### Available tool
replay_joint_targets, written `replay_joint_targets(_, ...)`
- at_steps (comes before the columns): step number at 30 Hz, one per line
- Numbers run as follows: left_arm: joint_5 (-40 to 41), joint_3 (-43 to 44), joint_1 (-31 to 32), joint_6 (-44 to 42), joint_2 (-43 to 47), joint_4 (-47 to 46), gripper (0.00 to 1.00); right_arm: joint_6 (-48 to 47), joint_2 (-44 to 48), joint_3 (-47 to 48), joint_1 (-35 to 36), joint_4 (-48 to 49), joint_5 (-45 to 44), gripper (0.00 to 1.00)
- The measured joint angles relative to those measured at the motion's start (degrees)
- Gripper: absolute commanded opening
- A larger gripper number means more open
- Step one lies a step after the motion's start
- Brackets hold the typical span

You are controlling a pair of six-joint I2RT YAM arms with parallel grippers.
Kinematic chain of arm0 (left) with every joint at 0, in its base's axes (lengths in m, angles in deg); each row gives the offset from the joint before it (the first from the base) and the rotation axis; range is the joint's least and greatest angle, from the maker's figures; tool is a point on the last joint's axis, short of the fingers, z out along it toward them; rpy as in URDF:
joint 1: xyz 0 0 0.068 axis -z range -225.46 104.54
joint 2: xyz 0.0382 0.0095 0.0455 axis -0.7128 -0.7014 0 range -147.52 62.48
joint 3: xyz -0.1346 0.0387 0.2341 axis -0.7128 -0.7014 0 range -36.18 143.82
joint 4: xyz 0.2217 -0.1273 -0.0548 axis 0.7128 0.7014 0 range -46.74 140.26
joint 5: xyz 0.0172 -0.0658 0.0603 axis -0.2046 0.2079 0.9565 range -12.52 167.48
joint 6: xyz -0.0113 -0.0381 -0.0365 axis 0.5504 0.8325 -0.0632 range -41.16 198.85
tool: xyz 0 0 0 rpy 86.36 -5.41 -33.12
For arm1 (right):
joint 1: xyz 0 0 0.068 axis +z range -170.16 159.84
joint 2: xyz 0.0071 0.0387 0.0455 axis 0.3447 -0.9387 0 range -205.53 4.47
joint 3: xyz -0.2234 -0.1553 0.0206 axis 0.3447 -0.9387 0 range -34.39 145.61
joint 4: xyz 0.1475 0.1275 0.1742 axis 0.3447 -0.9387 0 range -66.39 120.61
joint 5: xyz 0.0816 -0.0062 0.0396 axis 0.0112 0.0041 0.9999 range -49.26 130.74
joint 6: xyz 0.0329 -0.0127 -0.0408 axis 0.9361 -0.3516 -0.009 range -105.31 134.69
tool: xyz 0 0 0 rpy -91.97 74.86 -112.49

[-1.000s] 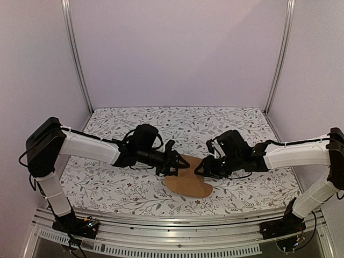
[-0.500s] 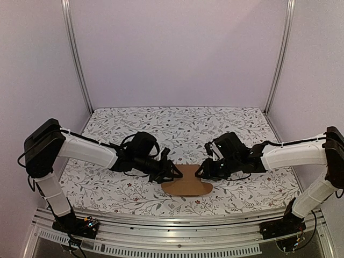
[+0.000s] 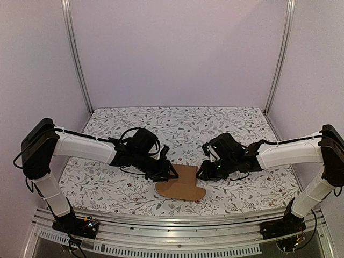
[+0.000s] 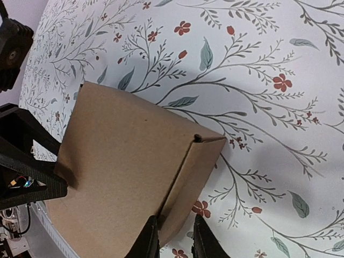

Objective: Fold the paper box

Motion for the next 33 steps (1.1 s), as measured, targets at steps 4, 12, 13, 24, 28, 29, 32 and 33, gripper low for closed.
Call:
replay_joint_targets(4,1.81,1.33,0.00,-2.75,0.70,4.61,0.38,-1.44,-1.14,0.72,0.17,-2.14,-1.90,0.21)
replay_joint_targets(12,3.06,2.56,0.00,-5.18,0.79,8.00,0.38,-2.62,-3.26,1.46,1.18,-4.87,-3.93,0.20)
replay_joint_targets(13,3.06,2.58,0.00,-5.33,0.79,8.07,0.38,-2.67,-3.21,1.66,1.25,-4.98,-4.22,0.21)
replay_joint_targets(24,3.74,3.41,0.20,-5.79,0.76,9.64,0.38,-3.15,4.90,6.40,2.43,-8.24,-8.11,0.19)
replay_joint_targets(28,4.13,3.82,0.39,-5.79,0.61,10.12,0.38,-2.99,5.07,7.26,3.19,-6.16,-6.64,0.13)
replay_joint_targets(29,4.28,3.96,0.42,-5.79,0.57,10.27,0.38,-2.75,4.83,7.26,3.32,-5.68,-6.08,0.11)
replay_joint_targets(32,4.44,4.59,0.52,-5.77,0.15,10.78,0.38,-1.84,2.78,7.26,3.67,-3.04,-4.28,0.09)
replay_joint_targets(33,4.48,4.87,0.57,-5.77,-0.07,10.88,0.38,-1.42,1.84,7.23,3.85,-2.19,-3.93,0.08)
